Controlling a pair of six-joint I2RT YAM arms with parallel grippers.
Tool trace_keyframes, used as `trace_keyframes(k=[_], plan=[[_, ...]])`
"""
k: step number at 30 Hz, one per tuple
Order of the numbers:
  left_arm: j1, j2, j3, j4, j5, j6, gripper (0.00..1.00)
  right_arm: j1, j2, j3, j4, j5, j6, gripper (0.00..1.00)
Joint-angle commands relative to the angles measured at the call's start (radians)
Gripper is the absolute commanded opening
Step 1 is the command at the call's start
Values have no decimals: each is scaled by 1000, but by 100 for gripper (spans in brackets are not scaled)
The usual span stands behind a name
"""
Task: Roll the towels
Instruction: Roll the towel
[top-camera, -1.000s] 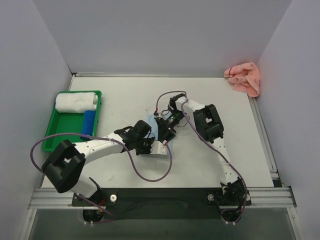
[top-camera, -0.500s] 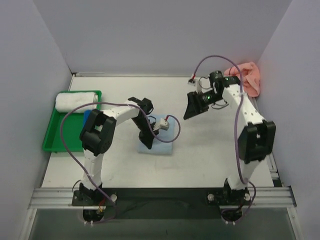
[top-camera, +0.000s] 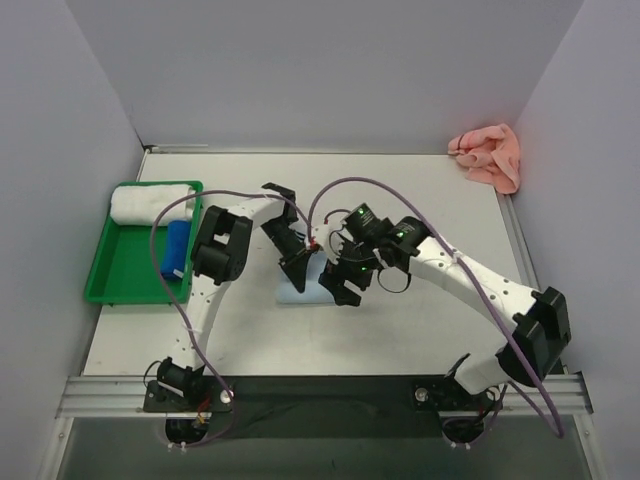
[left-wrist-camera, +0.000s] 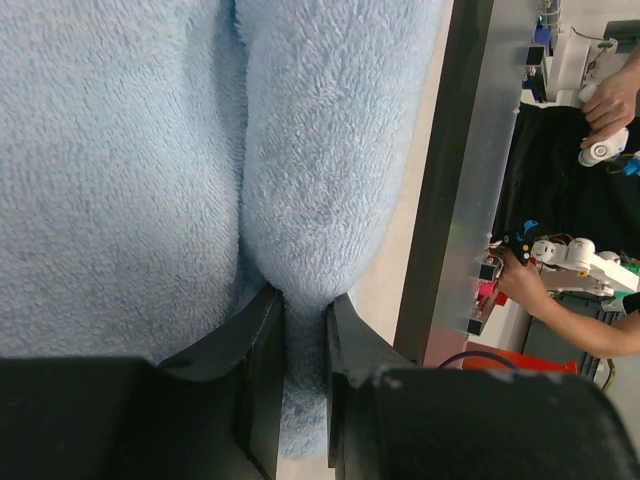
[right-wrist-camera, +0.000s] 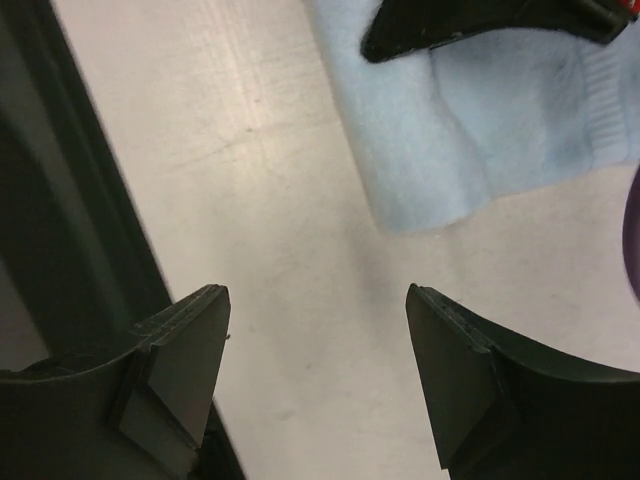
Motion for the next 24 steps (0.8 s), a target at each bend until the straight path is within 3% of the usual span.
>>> trace_keyframes(k=[1, 8, 12, 15, 18, 19, 22, 24], plan=[[-7, 96, -21, 10, -204, 95, 24, 104, 98, -31, 141, 271, -70, 72], [-5, 103, -25, 7, -199, 95, 28, 274, 256, -95, 455, 504, -208, 75], [1, 105, -24, 7, -190, 98, 30, 282, 336, -141, 540, 576, -257, 71], [12, 94, -38, 11, -178, 103, 31, 273, 373, -179, 552, 546, -253, 59], [28, 59, -62, 40, -164, 100, 34, 253, 399, -206, 551, 483, -239, 36], [36, 48, -74, 40, -158, 101, 36, 245, 403, -209, 548, 463, -234, 22], [77, -21, -113, 33, -110, 121, 45, 201, 413, -174, 448, 334, -210, 0], [125, -99, -133, 34, -64, 137, 50, 172, 416, -141, 388, 198, -193, 0]])
